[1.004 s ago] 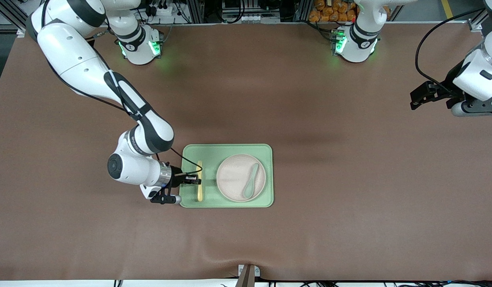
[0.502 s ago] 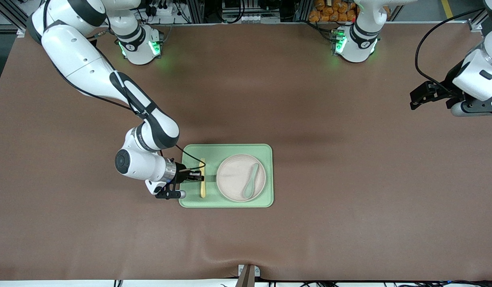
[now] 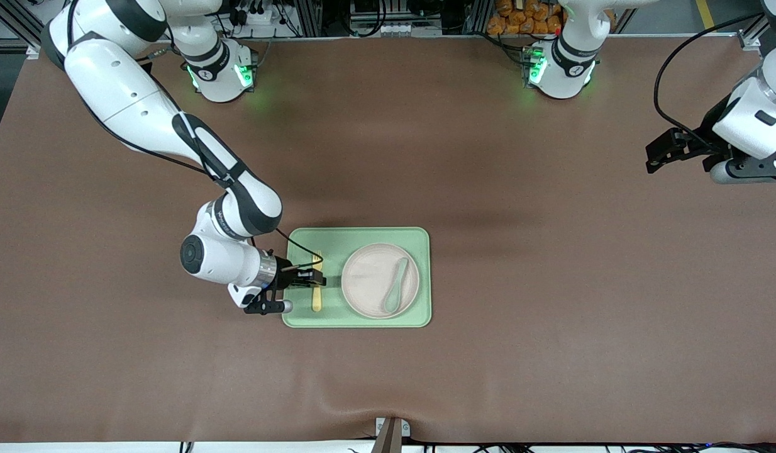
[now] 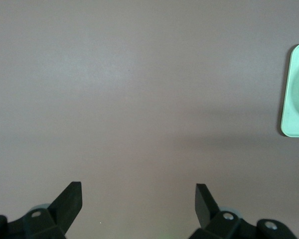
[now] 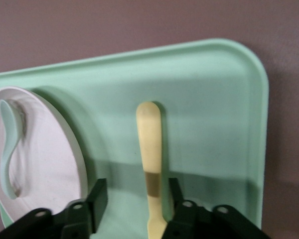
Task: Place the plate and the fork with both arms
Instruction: 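Open the right gripper and release the fork on the tray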
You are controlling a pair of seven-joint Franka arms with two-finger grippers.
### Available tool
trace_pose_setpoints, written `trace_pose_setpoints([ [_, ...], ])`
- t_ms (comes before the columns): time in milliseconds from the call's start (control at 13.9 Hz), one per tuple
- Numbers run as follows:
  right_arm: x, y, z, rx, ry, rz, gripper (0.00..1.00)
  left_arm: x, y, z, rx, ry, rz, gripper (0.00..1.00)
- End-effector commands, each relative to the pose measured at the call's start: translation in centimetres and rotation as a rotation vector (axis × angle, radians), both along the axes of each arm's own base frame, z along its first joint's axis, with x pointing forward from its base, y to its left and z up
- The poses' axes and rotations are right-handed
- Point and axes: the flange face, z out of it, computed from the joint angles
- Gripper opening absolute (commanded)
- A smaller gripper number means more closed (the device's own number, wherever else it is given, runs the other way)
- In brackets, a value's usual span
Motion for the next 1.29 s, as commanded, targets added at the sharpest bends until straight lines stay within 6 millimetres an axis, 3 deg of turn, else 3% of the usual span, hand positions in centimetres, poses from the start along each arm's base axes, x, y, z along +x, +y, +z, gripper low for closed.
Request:
trace_pose_setpoints([
  [0, 0.9, -0.5, 2.8, 0.013, -0.023, 0.019, 0.88, -0.3, -0.1, 0.6, -0.008, -0.011, 0.013, 1.0],
  [287, 3.1, -1.3, 6.7, -0.055, 0.011, 0.117, 1.0, -0.4, -0.1, 0.6, -0.008, -0.013, 0.013, 1.0],
  [717, 5.2, -3.3, 13.2, -0.153, 0.055, 0.184, 1.0, -0.1, -0.3, 1.3, -0.014, -0.058, 0.011, 1.0],
  [932, 5.2, -5.4, 18.3, -0.214, 0.068, 0.154, 1.0, -0.8, -0.4, 2.0, -0.013, -0.072, 0.009, 1.0],
  [1075, 4.8, -7.5, 24.1, -0.261, 0.009, 0.114, 1.0, -1.6, -0.4, 2.7, -0.012, -0.084, 0.009, 1.0],
  [1219, 3.4, -8.9, 27.7, -0.305, 0.04, 0.093, 1.0, -2.3, -0.4, 3.3, -0.01, -0.095, 0.009, 1.0],
])
